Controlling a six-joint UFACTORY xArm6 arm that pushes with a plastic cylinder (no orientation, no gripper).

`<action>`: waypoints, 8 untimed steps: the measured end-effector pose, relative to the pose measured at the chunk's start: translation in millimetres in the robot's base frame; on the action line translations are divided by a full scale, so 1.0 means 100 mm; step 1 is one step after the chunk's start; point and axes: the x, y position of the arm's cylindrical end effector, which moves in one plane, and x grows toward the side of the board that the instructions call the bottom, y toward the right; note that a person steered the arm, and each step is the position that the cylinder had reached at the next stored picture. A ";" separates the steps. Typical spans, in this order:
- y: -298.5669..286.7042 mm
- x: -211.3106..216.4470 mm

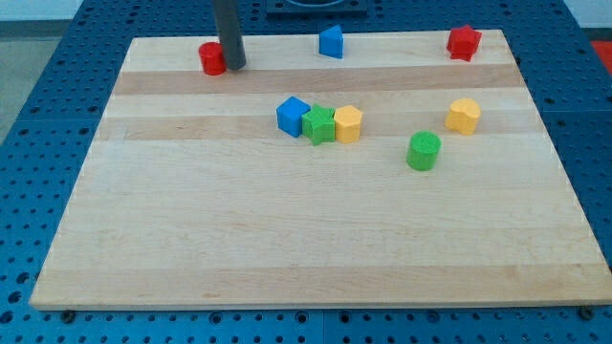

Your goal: Place the red circle to the top left of the board

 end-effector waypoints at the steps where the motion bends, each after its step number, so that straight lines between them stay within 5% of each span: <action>1: -0.19 0.00; 3: -0.25 0.25; 8: -0.82 -0.11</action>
